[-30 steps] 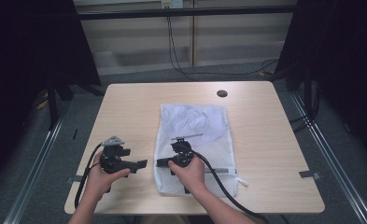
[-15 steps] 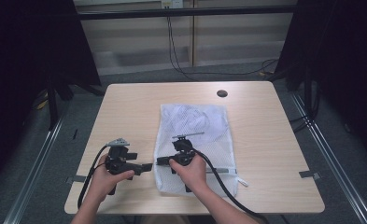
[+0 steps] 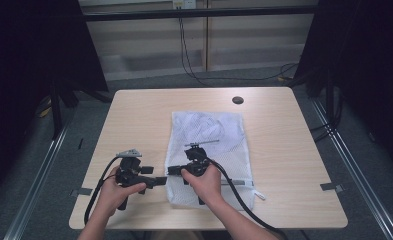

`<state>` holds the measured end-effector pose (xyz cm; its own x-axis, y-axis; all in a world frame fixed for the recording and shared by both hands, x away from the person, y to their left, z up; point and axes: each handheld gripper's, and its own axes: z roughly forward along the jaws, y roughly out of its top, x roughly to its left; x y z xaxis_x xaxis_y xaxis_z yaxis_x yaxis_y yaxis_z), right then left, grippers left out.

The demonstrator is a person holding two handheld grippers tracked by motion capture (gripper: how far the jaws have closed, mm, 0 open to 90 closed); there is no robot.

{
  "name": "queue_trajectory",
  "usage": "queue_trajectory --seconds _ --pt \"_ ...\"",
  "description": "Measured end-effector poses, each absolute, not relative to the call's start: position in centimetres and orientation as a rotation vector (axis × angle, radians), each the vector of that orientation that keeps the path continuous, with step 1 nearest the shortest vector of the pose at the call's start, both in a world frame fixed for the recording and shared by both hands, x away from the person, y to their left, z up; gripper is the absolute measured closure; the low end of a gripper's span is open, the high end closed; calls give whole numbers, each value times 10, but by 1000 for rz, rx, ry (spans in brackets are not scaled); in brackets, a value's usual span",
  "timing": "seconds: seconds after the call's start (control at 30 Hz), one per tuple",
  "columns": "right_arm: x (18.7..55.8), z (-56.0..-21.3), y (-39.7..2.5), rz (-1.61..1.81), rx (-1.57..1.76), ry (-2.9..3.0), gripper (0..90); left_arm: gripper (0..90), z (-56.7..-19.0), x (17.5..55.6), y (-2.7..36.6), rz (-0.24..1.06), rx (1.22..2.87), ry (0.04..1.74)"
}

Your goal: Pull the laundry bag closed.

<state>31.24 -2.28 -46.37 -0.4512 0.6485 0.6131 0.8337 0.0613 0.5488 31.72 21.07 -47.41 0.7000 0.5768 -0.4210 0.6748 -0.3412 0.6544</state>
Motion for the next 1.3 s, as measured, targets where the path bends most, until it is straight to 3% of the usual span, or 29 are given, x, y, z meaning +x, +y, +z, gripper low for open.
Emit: queue_trajectory --seconds 0.33,0.7,1.3 --pt "312 -460 -23 -1356 -1507 -2130 876 250 -475 317 208 -177 2025 978" --pt "313 -458 -24 -1362 -1508 -2122 875 291 -479 317 199 -258 1969 980" --pt "313 -457 -23 -1363 -1510 -2110 875 569 -486 320 193 -370 1914 973"
